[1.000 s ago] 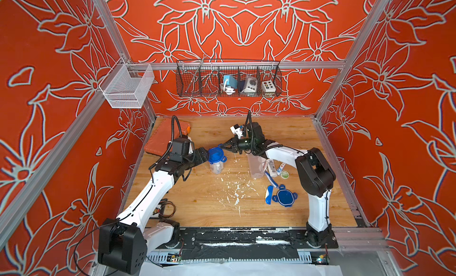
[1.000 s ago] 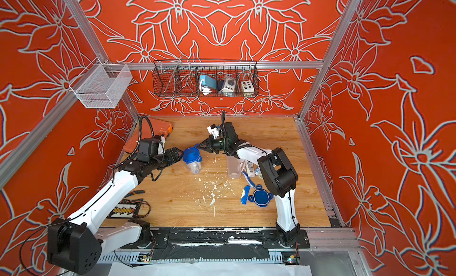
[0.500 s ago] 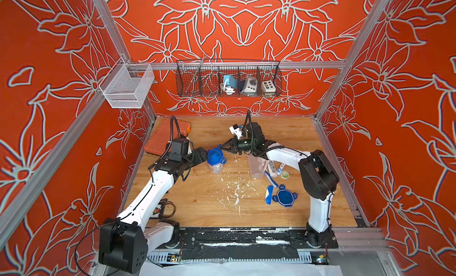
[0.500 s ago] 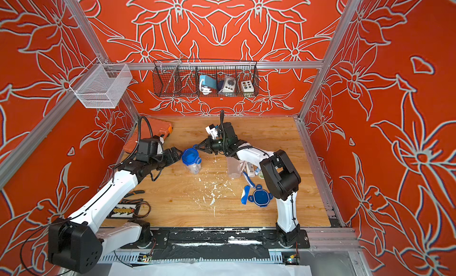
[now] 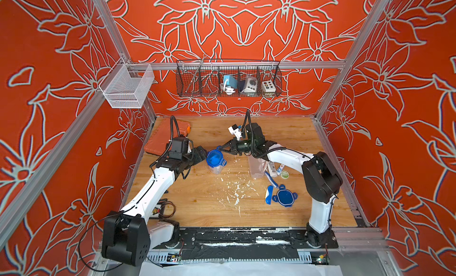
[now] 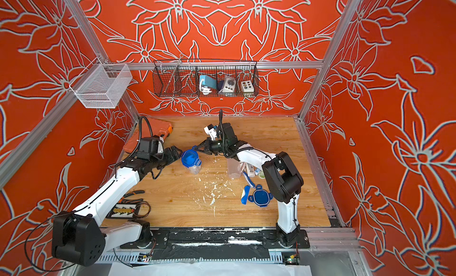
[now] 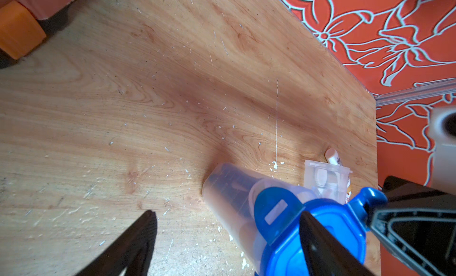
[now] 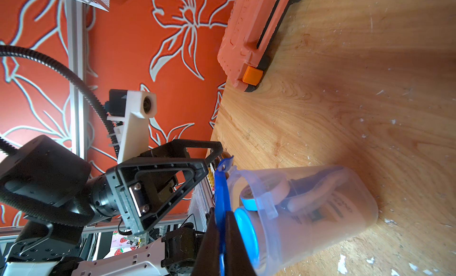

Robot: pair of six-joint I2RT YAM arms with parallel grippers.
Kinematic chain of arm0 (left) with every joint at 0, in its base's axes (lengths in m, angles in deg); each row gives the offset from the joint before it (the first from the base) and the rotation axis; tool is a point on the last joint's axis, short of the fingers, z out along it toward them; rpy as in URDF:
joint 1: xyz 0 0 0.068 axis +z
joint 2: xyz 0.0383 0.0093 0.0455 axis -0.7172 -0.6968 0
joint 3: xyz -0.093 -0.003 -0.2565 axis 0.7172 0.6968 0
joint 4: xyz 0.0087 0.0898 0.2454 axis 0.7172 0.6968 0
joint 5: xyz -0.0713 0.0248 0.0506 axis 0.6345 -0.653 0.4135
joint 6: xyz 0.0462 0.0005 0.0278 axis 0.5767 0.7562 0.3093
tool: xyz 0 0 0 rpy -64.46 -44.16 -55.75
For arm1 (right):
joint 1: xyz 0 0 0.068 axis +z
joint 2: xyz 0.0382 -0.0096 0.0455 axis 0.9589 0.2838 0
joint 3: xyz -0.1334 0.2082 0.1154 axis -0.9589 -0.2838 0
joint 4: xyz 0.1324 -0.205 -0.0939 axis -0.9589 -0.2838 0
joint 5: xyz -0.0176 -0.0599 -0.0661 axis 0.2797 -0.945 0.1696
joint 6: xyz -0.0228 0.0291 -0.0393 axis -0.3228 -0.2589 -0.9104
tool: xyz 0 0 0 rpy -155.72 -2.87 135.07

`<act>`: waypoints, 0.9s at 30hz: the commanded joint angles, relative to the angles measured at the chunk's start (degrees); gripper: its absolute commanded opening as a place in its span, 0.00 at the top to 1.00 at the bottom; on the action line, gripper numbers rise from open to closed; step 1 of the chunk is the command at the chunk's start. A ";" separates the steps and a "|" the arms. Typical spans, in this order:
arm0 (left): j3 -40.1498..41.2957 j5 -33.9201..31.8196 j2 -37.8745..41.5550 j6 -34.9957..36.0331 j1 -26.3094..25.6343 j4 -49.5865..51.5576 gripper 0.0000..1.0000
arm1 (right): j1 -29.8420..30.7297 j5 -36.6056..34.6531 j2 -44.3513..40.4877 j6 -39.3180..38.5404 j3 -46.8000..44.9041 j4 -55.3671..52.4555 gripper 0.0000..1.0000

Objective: Take out toiletry kits
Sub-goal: Open the lid of the container.

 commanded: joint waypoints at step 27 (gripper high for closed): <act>-2.82 -0.82 -1.02 0.90 1.26 0.40 0.15 | 2.08 10.47 0.15 1.06 3.55 4.48 1.00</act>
